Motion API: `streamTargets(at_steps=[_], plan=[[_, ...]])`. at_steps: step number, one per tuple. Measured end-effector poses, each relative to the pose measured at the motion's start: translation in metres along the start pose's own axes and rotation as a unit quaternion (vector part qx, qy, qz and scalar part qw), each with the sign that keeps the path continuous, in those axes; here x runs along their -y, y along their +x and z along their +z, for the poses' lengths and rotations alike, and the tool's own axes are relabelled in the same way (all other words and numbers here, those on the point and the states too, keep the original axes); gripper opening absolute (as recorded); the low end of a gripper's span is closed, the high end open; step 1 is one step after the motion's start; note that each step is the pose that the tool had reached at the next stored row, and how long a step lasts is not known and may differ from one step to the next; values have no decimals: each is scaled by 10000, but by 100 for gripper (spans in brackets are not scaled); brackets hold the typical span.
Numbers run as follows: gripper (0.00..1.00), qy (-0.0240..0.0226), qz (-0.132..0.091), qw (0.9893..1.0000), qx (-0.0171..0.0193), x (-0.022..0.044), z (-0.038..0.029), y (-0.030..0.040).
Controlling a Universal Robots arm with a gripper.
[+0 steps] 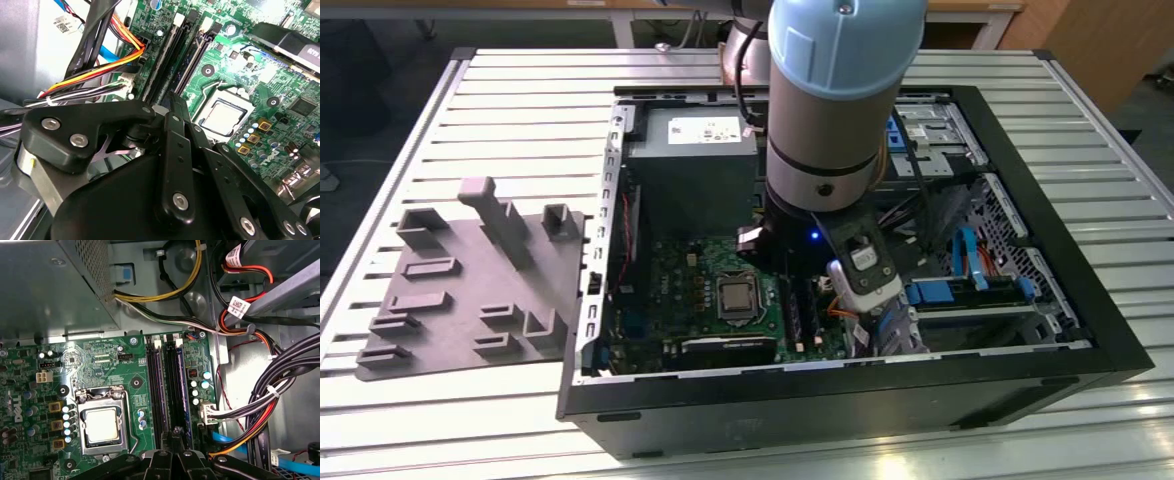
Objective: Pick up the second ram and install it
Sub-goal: 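Press down the second ram until it locks into place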
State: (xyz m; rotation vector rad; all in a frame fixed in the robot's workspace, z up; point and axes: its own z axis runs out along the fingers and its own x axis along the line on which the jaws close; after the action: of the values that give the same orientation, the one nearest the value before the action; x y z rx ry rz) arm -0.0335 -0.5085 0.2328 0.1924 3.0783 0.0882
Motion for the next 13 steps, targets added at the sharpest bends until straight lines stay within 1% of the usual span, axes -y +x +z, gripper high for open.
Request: streamTargets(at_steps=[13], plan=[[11,1,0,10000,0,27,-1,-3]])
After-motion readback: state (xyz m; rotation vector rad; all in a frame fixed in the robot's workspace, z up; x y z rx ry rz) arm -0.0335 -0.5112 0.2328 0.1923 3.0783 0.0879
